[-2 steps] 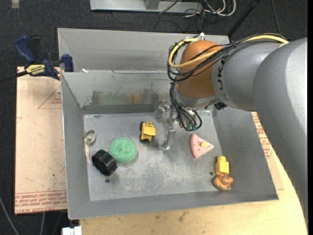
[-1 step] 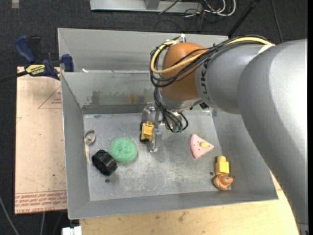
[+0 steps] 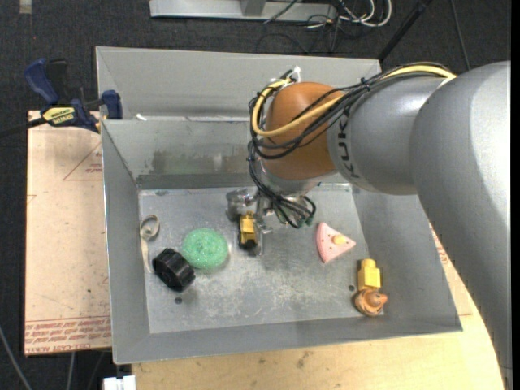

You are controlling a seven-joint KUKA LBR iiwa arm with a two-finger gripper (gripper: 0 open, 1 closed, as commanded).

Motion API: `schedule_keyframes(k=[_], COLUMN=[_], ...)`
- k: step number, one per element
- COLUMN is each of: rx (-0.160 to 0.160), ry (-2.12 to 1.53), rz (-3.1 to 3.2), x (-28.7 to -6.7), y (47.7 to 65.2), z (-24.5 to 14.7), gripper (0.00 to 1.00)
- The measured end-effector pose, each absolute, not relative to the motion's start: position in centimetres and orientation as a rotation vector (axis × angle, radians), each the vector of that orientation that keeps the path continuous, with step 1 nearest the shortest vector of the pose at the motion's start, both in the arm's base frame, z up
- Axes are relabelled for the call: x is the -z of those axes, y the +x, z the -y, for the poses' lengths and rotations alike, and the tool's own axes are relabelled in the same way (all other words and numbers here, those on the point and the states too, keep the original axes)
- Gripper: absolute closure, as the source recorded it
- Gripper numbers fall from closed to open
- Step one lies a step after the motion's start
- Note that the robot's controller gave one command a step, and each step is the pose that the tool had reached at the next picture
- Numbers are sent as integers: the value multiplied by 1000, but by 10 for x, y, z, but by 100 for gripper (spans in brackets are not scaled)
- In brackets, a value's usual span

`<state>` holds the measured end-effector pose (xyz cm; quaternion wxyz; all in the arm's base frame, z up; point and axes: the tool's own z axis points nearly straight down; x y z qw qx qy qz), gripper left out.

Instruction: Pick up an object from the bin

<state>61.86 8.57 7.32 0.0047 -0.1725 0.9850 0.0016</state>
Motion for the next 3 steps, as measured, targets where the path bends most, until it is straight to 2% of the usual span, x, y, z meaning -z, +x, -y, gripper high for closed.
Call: schedule_keyframes(k=[2, 3], rx=[-5, -4], ry=[-540, -406], rz=[-3085, -3106], x=[-73, -73], y=[619, 549], z=[-86, -117], gripper=[100, 100])
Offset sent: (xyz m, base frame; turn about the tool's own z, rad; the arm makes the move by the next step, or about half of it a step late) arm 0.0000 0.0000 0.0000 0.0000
